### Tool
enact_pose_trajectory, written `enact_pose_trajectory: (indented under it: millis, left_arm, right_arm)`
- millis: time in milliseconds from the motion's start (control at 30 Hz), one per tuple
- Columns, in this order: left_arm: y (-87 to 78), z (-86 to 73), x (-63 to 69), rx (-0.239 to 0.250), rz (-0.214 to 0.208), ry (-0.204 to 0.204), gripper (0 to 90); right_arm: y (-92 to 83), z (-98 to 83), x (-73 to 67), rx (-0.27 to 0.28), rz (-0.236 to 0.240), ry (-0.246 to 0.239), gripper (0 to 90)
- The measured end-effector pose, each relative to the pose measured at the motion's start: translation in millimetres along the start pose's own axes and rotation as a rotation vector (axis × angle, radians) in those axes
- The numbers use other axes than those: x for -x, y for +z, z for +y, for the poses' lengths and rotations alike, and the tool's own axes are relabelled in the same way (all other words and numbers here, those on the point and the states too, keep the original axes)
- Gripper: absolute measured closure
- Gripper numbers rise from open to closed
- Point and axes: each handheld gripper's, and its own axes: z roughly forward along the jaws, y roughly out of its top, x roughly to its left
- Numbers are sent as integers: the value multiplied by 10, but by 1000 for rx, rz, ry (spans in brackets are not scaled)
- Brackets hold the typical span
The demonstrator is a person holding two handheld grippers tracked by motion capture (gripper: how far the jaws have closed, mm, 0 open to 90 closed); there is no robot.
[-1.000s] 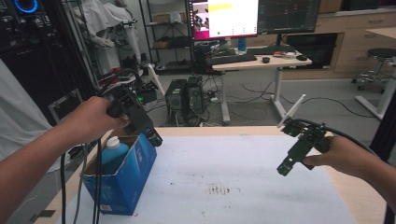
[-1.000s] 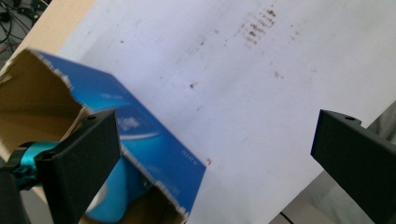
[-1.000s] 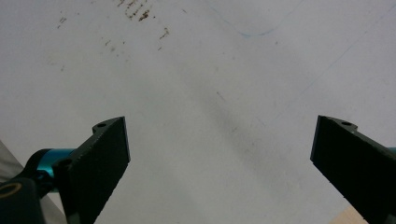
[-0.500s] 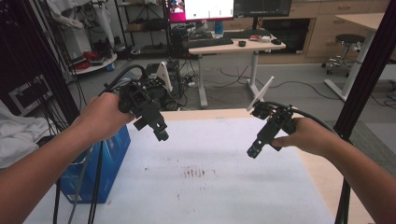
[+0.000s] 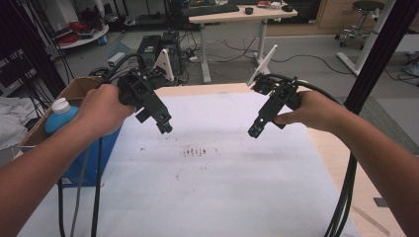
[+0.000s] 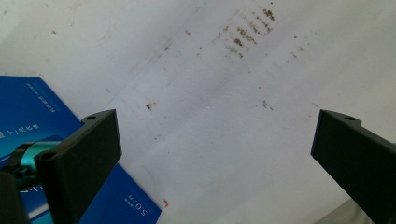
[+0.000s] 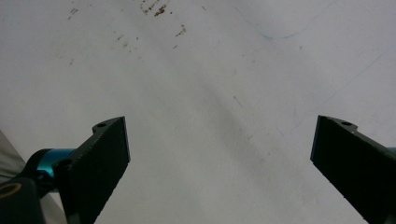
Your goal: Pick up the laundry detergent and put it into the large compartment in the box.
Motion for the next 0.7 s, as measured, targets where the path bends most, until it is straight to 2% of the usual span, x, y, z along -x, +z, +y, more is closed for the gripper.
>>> enact_pose_trajectory:
  millis: [333, 400, 700]
  left_arm:
    - [132, 19, 2, -1, -19, -21, 16]
    - [138, 22, 4, -7, -23, -13, 16]
    - [158, -10, -11, -2, -38, -26, 16]
  right_arm:
    - [-3, -1, -9, 1, 0, -3, 36]
    - [-4, -6, -10, -6, -2, 4, 36]
    - [11, 6, -19, -10, -3, -3, 37]
